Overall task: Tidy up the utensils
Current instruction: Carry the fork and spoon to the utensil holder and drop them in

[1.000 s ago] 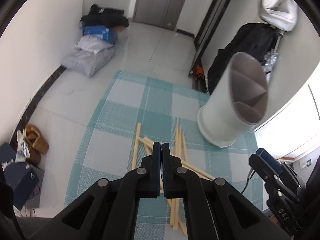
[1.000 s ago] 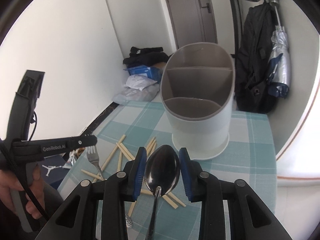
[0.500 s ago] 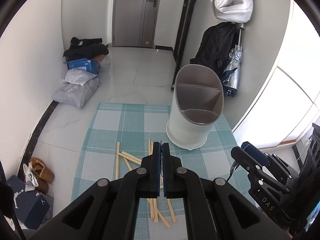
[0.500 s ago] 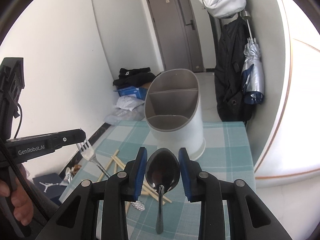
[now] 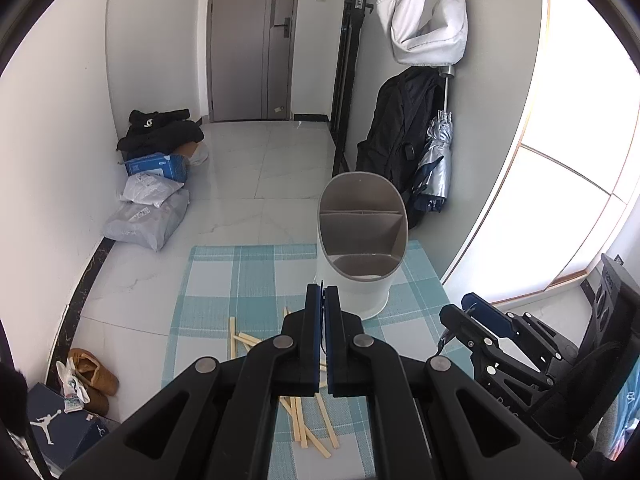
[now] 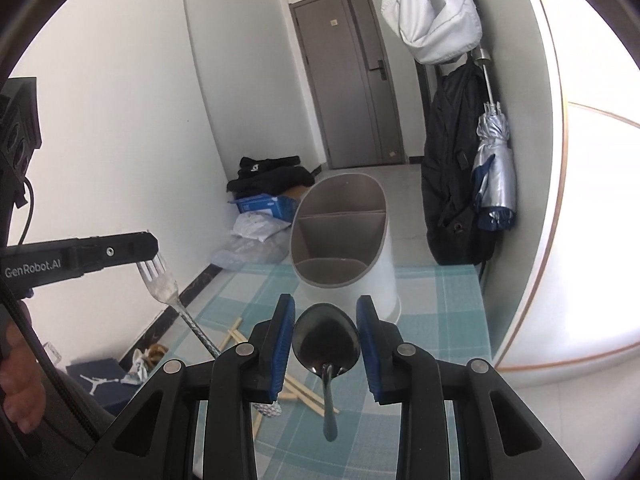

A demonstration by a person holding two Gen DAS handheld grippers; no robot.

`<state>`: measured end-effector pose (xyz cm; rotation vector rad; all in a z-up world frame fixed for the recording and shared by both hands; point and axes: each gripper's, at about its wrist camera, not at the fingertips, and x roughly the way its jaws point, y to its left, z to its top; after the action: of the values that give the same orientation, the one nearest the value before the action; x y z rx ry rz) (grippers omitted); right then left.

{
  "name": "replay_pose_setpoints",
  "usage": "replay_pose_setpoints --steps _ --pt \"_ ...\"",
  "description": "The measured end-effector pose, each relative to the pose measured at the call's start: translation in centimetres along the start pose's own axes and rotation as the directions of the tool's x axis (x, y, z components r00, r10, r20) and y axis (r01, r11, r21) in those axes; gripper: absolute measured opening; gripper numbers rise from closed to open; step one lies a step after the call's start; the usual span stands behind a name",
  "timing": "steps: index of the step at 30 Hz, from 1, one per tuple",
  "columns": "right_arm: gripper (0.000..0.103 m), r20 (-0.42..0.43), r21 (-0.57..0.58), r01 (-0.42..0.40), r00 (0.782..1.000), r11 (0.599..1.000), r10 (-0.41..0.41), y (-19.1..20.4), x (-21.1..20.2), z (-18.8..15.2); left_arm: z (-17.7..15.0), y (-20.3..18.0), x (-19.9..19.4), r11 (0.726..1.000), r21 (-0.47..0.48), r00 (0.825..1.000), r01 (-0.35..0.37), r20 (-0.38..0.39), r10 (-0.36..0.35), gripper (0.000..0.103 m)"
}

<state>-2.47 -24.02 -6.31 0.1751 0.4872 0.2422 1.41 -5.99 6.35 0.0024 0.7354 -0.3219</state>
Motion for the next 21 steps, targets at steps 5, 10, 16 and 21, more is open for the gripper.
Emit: replay_pose_setpoints --steps 5,10,16,21 --pt "0.03 0.005 0.017 -0.006 1.0 1.0 0.006 -0.2 -0.3 1.2 1.3 0.2 -0.5 1.0 -0.001 1.0 0.014 0.015 -0.014 0.0" --pt "0.03 0.044 -0.004 -0.007 0.999 1.0 0.007 0.0 -1.5 4.2 3.5 0.3 -0.9 1.0 0.003 0.999 0.021 0.036 -0.021 0.0" --pt "0.03 0.081 -0.026 -0.013 0.997 1.0 0.015 0.0 -2.3 9.2 7.0 0.4 -1.4 0.999 0.006 0.996 0.041 0.084 -0.041 0.0" --pt "0.03 0.113 -0.044 -0.019 0.993 0.999 0.024 0.0 -2.1 13.5 10.5 0.7 -1.4 0.999 0.015 0.99 0.044 0.132 -0.046 0.0"
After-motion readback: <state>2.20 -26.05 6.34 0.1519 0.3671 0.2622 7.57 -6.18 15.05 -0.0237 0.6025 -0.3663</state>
